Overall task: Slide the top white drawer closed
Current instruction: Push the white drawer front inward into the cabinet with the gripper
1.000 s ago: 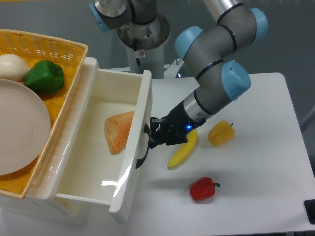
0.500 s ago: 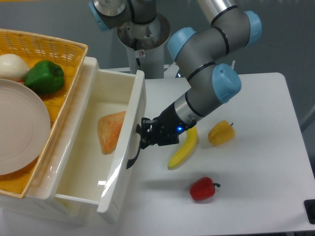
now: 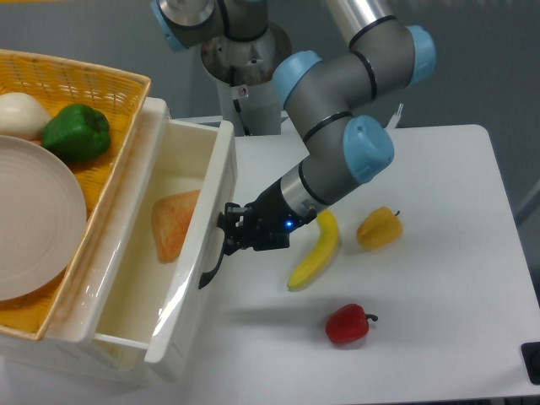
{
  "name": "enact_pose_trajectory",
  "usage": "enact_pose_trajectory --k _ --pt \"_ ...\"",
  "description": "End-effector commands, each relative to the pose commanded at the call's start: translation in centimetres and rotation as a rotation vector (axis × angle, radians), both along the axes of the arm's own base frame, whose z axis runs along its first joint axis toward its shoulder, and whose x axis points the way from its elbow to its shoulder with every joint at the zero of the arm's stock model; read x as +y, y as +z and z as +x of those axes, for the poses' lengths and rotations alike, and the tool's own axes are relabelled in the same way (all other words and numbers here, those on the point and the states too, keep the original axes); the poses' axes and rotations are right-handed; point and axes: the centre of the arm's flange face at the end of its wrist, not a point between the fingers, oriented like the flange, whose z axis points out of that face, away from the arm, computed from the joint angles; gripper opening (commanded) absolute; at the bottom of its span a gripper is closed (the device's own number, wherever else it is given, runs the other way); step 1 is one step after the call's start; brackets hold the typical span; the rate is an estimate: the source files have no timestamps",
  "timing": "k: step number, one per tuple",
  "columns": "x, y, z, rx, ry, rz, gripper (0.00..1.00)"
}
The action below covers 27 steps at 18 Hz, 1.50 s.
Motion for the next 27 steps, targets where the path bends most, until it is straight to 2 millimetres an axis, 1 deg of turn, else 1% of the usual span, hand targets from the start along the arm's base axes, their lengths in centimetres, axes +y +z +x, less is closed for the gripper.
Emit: enact_pose_trajectory --k 3,5,11,16,18,27 --pt "-0.1 0.8 0.3 0.007 0.002 0.006 0.04" --pt "0.3 1.1 1.0 0.006 0.0 0.003 0.04" --pt "1.0 1.1 2.1 0.004 -0.011 -0.004 0.04" --pt "1.1 1.0 2.3 0.001 -0.012 -0.006 0.04" --pt "1.4 0.8 2.6 0.0 -0.019 -0.009 0.04" --pt "1.6 0.3 2.5 -0.002 -0.019 -0.016 0.04"
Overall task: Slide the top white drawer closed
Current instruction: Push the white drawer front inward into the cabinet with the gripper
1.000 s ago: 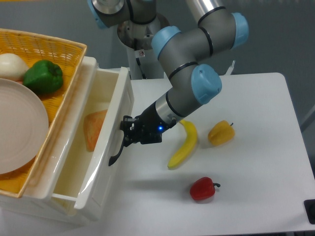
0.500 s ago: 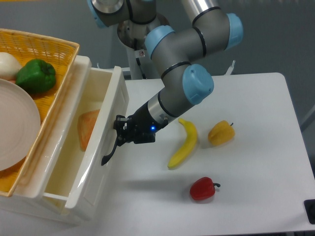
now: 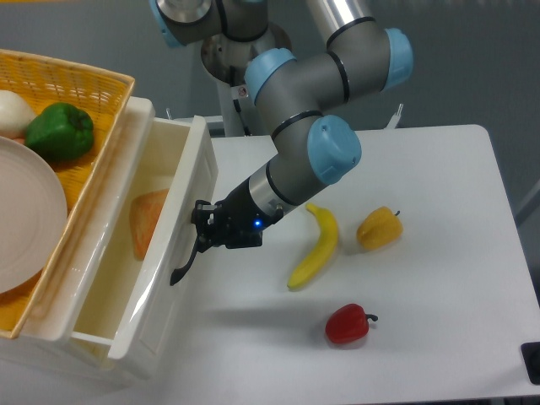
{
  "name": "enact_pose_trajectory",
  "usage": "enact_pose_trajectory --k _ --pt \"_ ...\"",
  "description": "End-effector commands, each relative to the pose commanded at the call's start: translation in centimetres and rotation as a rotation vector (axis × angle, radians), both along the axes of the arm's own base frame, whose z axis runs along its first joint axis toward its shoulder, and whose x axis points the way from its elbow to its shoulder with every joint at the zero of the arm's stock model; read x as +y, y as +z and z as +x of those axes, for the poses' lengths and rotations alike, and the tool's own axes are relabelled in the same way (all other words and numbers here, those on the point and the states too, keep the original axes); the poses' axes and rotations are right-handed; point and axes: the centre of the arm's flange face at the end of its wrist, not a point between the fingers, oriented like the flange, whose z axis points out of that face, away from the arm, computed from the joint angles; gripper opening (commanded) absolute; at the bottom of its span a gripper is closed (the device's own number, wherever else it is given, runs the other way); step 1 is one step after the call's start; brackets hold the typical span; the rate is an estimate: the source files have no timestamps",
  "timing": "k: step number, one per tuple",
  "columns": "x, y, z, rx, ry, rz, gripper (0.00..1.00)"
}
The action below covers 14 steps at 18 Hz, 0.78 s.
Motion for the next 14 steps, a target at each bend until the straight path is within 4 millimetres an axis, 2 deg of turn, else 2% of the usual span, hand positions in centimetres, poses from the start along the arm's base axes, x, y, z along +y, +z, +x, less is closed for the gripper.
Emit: enact_pose_trajectory --k 2,9,14 --pt "0.4 0.0 0.6 0.001 -0.013 -0.001 0.04" --pt "0.5 -0.2 0.8 -0.002 -0.015 -0.004 0.04" --pt "1.4 -0.1 2.3 -0.004 -0.028 -0.014 0.04"
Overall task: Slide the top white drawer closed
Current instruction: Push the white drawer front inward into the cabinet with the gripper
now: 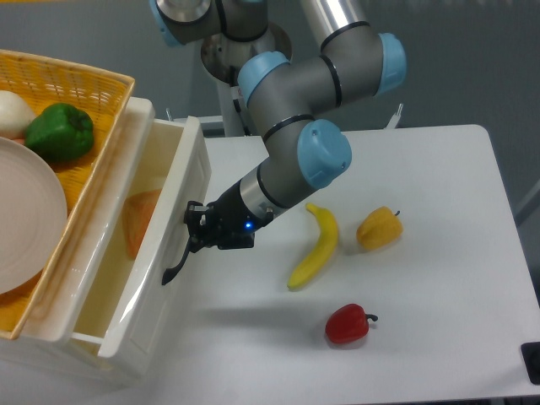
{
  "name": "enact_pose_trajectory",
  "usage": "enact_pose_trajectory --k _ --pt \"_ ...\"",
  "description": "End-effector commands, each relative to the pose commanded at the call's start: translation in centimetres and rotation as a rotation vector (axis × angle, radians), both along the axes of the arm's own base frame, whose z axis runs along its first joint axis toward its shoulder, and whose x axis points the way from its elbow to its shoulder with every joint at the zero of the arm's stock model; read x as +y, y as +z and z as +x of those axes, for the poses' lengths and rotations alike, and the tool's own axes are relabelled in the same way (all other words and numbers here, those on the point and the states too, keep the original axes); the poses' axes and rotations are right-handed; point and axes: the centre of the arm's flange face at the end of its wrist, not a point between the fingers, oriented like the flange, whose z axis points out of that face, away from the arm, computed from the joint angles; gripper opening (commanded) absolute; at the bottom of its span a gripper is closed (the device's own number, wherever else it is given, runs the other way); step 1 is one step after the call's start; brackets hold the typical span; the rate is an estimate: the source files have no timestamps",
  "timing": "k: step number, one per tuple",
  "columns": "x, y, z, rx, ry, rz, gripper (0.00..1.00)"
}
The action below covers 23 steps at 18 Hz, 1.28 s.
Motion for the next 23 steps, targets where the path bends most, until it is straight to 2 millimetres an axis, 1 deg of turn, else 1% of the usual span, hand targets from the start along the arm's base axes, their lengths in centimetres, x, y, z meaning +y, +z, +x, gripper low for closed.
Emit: enact_pose_trajectory --k 1,4,8,9,13,15,20,23 --pt "0.1 -0.1 0.1 -0.002 0.0 -0.002 0.04" --pt "0.9 -0.2 1.5 -0.005 -0.02 -0.009 0.04" --pt "0.6 -0.9 2.1 -0.011 -0.026 -0.023 0.04" --pt "0.8 -0.8 2.6 -0.01 -0.033 -0.022 0.04" --pt "0.9 -0.9 3.0 -0.011 -0.04 -0.024 0.04" --pt "1.4 -0.7 3.9 -0.008 -0.054 -0.024 0.04" --pt "1.4 -0.6 4.1 -0.009 -0.052 -0.028 0.04" --pt "1.7 -0.6 4.7 -0.009 -0.059 -0.03 0.04"
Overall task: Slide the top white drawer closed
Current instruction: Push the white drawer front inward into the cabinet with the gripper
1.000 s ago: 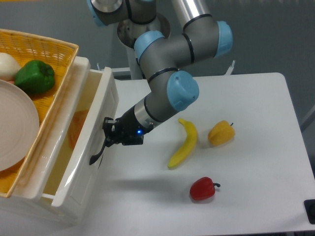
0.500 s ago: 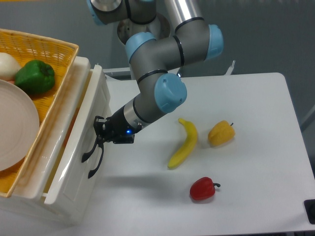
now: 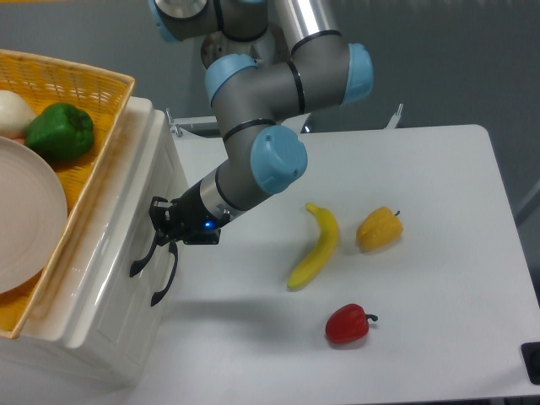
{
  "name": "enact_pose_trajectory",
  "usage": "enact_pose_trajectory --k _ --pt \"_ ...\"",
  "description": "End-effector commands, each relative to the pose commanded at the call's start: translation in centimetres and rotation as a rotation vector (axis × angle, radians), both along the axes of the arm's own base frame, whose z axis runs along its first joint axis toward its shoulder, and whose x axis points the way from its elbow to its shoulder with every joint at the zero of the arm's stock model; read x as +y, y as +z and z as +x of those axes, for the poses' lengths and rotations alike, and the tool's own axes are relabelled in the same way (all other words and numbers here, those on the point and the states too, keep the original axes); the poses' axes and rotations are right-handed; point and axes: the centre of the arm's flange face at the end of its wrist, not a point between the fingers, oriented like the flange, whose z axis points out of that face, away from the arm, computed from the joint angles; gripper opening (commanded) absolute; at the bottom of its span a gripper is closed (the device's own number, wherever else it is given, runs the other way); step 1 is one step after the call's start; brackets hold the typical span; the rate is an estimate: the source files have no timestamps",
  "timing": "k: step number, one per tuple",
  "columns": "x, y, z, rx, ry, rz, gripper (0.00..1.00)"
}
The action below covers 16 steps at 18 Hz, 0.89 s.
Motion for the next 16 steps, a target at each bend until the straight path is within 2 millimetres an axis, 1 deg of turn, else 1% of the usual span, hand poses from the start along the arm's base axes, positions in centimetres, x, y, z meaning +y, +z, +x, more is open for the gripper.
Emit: enact_pose_trajectory --k 12,16 --pt "0.07 0.07 0.06 0.002 -0.003 0.002 0.04" --pt "-0.03 0.09 -0.47 0.012 0.001 -0.004 0.04"
